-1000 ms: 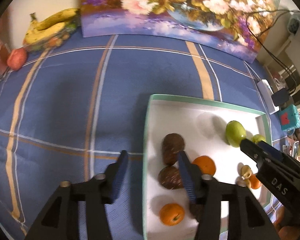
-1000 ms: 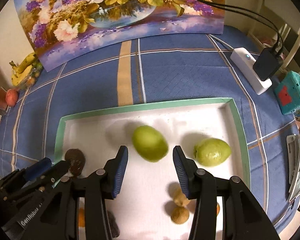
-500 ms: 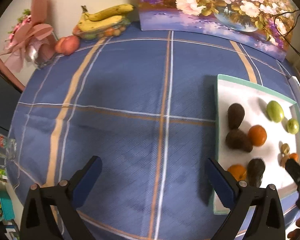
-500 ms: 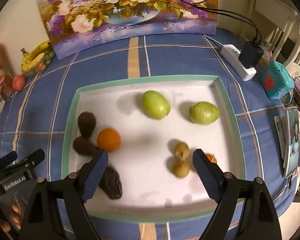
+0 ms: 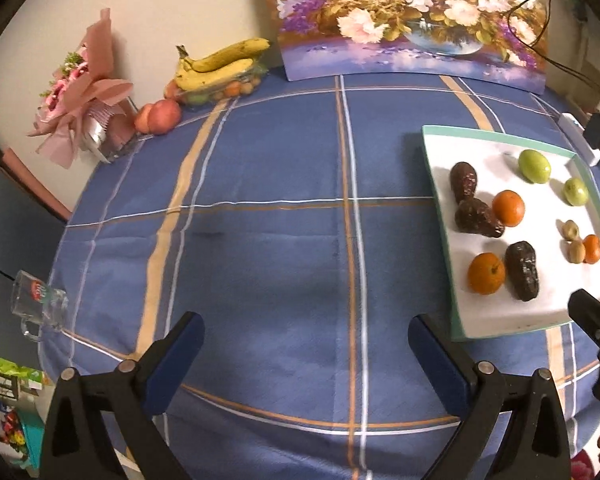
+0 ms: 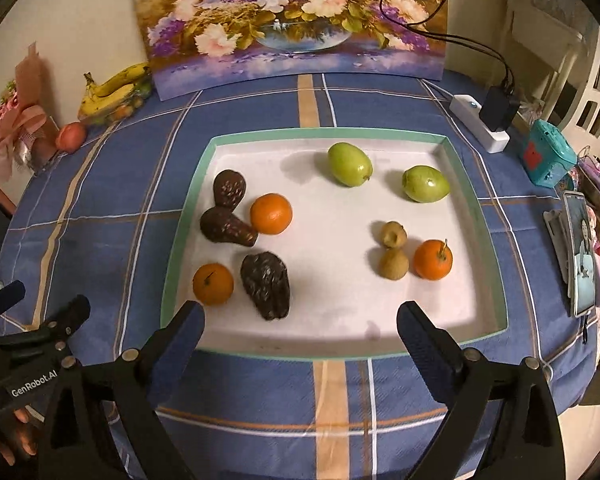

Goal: Organize fruits

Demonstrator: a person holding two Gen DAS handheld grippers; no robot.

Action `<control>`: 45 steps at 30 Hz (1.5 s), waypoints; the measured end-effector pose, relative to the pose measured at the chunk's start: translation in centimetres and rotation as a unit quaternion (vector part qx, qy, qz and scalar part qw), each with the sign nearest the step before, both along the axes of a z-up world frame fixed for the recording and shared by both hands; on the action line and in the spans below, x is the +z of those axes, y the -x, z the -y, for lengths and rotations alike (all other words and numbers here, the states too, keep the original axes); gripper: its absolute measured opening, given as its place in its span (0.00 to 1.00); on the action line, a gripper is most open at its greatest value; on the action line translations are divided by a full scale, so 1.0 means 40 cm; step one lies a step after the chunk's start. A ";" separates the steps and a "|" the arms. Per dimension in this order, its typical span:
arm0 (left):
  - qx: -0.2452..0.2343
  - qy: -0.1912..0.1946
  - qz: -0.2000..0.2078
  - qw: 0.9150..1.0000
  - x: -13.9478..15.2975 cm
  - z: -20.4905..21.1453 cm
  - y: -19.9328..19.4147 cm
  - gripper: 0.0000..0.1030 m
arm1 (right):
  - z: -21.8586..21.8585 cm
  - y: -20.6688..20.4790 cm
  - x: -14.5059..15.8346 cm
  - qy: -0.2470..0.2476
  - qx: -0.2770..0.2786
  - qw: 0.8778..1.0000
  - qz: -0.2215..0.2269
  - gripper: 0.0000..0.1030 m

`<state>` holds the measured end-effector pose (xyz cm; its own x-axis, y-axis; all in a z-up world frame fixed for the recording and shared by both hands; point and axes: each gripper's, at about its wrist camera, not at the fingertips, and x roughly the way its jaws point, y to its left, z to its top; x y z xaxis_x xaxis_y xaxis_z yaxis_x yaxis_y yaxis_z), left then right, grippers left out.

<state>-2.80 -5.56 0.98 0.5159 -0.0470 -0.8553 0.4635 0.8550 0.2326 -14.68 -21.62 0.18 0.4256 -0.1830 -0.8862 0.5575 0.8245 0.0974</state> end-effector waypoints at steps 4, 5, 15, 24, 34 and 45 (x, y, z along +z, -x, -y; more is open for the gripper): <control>0.016 -0.003 0.012 1.000 0.008 -0.014 0.003 1.00 | -0.005 0.015 0.001 -0.005 -0.003 1.000 0.004 0.94; 0.019 -0.006 0.016 1.000 0.009 -0.013 0.004 1.00 | -0.005 0.016 0.003 -0.003 -0.005 1.000 0.005 0.94; 0.018 -0.025 0.013 0.999 -0.002 -0.007 0.009 1.00 | -0.001 0.021 0.008 -0.010 -0.008 1.000 0.017 0.94; 0.027 -0.020 0.009 0.999 0.001 -0.017 0.001 1.00 | -0.009 0.016 0.007 -0.002 0.000 1.000 0.010 0.94; 0.031 -0.024 0.000 0.999 -0.006 -0.017 -0.002 1.00 | -0.017 0.007 0.002 0.005 0.010 1.000 0.002 0.94; 0.030 -0.027 -0.001 0.999 -0.009 -0.013 -0.001 1.00 | -0.028 0.002 0.001 0.009 0.020 1.000 -0.003 0.94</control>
<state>-2.77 -5.03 0.63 0.5147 0.0304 -0.8568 0.4117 0.8679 0.2781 -14.75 -20.50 0.22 0.4282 -0.1815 -0.8853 0.5250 0.8473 0.0803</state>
